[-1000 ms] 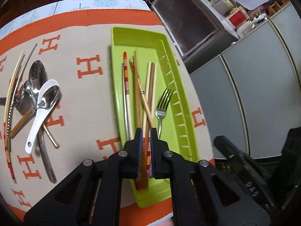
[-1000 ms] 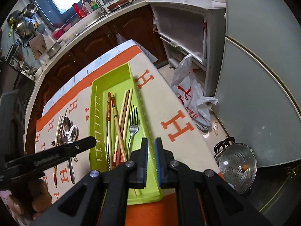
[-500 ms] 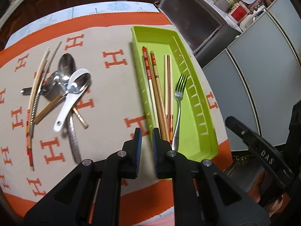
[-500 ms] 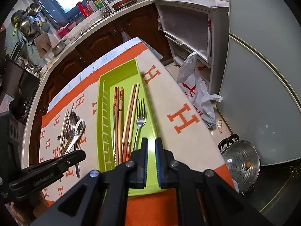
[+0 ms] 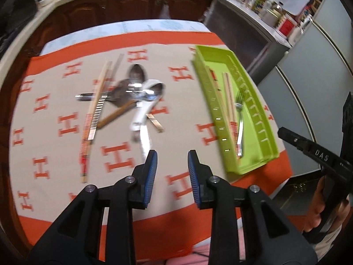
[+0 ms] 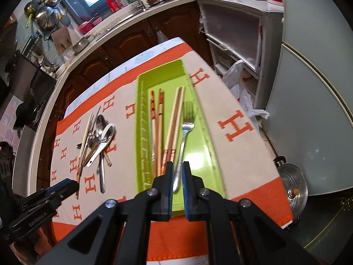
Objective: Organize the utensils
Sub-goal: 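Grasp a white chopstick with a red-striped end with the left tool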
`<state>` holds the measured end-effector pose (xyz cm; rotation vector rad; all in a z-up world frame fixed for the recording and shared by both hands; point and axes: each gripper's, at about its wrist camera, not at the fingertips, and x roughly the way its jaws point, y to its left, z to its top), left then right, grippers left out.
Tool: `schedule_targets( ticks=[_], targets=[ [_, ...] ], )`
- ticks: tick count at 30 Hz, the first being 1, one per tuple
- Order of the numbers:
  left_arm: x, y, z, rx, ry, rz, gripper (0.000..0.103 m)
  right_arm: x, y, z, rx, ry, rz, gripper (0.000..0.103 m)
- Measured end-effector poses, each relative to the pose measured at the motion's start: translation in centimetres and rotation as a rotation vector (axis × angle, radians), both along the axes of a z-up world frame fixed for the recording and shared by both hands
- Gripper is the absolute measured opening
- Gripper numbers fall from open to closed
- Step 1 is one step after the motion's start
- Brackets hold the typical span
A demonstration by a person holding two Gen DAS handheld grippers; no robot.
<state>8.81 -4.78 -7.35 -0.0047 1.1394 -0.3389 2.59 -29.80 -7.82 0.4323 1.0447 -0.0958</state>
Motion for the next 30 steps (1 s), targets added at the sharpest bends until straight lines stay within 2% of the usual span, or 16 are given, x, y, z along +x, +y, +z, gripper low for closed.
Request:
schedule_targets(
  ticks=[9, 14, 24, 30],
  targets=[
    [-0.6, 9.7, 0.7, 0.056, -0.036, 0.123, 0.025, 2.0, 4.8, 0.1, 0.008, 0.016, 0.113, 0.007],
    [0.4, 13.1, 0.5, 0.057, -0.028, 0.151, 0.025, 3.8, 7.9, 0.2, 0.014, 0.030, 0.186, 0.007],
    [6.0, 14.2, -2.4, 0.001, 0.049, 0.080, 0.025, 8.9, 13.7, -1.0, 0.091, 0.070, 0.293, 0.007],
    [8.8, 13.1, -5.3, 0.013, 0.094, -0.013, 0.015, 11.1, 15.9, -2.7, 0.134, 0.097, 0.326, 0.007]
  ],
)
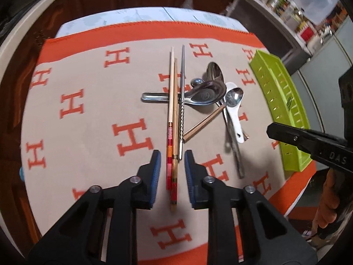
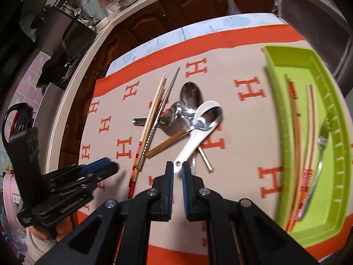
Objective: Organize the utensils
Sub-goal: 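Grasp a white chopstick with a red-striped end with the left tool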
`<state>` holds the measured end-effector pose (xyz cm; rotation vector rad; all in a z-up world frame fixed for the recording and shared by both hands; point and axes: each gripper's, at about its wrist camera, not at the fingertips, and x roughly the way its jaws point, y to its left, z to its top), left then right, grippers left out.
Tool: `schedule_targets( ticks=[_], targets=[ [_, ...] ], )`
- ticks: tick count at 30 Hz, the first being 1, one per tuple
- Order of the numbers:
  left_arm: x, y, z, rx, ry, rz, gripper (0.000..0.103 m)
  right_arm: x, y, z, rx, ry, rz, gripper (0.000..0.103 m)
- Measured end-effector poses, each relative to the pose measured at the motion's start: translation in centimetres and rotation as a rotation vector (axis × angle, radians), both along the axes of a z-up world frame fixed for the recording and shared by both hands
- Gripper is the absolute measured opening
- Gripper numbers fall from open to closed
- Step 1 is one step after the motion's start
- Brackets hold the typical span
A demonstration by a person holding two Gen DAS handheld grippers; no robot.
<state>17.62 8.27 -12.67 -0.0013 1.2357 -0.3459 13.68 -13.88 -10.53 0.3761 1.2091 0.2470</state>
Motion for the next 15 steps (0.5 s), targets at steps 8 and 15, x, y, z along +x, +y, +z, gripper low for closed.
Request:
schedule_targets(
  ticks=[8, 15],
  targets=[
    [2.3, -1.3, -3.2, 0.029, 0.042, -0.065, 0.008, 1.5, 1.9, -2.0, 0.009, 0.027, 0.052, 0.007],
    [3.3, -1.5, -4.0, 0.022, 0.058, -0.068, 0.008, 2.1, 2.6, -2.9, 0.023, 0.033, 0.081, 0.007]
  ],
)
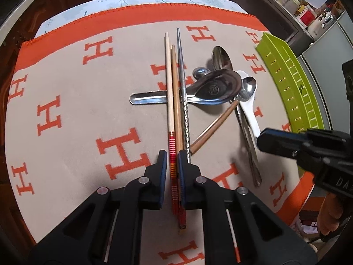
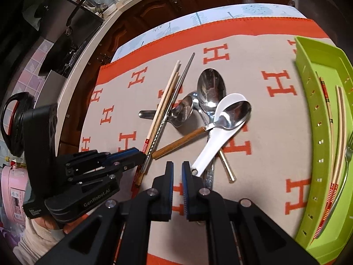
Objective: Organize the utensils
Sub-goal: 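Grasp a white chopstick with a red-striped end with the left tool, then grasp a bamboo chopstick with the right tool while the left tool holds the white chopstick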
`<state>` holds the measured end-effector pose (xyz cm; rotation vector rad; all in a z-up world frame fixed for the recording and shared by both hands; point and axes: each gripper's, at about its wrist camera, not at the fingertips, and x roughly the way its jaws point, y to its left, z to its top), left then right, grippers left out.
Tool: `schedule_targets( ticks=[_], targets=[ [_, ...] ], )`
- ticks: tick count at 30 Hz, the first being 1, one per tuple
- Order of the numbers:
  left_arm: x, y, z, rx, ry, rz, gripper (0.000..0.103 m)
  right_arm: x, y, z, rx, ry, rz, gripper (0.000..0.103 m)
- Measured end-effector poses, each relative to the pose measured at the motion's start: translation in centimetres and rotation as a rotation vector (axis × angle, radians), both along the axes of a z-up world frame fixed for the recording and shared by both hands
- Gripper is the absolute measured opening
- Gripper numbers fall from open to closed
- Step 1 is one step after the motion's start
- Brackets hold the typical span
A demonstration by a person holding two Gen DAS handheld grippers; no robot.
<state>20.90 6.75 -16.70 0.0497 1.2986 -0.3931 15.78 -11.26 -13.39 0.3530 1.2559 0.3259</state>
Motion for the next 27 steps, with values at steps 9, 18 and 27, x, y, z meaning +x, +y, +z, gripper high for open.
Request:
schedule_targets(
  ticks=[9, 18, 27],
  targets=[
    [0.6, 0.4, -0.7, 0.024, 0.014, 0.016, 0.008, 0.0, 0.3, -0.4, -0.007, -0.004, 0.020, 0.007],
    [1.8, -0.8, -0.8, 0.076, 0.017, 0.024, 0.008, 0.4, 0.9, -0.2, 0.002, 0.000, 0.029, 0.007],
    [0.5, 2.6, -0.1, 0.016, 0.024, 0.167, 0.003, 3.9, 2.9, -0.4, 0.076, 0.065, 0.021, 0.007]
  ],
)
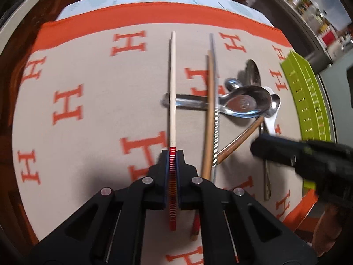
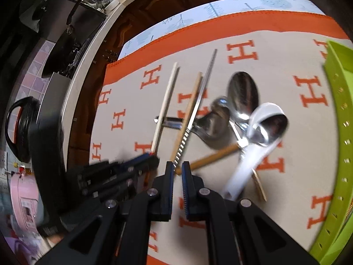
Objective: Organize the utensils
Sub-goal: 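Grasp a bamboo chopstick with the right tool while the left tool holds the white chopstick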
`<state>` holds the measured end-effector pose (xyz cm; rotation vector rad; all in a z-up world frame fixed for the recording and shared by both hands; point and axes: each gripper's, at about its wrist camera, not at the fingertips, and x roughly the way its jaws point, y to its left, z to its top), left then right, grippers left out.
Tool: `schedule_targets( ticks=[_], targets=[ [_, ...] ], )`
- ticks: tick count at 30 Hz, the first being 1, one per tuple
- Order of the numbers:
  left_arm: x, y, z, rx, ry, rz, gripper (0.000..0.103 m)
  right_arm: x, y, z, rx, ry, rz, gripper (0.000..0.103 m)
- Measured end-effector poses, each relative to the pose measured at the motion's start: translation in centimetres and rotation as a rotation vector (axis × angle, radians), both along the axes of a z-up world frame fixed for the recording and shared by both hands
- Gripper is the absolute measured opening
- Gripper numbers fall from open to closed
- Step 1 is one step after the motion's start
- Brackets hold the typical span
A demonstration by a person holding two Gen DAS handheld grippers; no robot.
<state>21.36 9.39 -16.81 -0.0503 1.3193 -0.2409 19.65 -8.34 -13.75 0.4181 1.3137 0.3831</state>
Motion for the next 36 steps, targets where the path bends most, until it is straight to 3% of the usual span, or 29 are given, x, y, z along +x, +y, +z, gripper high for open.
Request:
schedule_targets(
  ticks=[8, 23, 32, 36],
  targets=[
    [-2.4, 4.2, 0.9, -0.027, -0.017, 0.077, 0.003, 3.2, 2.2, -1.5, 0.012, 0.099, -0.044, 0.007],
    [-4.5, 7.6, 1.7, -0.091, -0.031, 0.120, 0.003, 3.6, 4.1, -3.8, -0.122, 0.216, -0.120, 0.008],
    [-6.3, 8.4, 3.5, -0.103, -0.051, 0.144, 0.003, 2.9, 6.5, -3.0, -0.294, 0.113, -0.077, 0.008],
    [-7.4, 8.1, 4.5, -0.107, -0.071, 0.148, 0.003, 2.4, 6.5, -2.9, -0.277, 0.102, -0.057, 0.006]
  ],
)
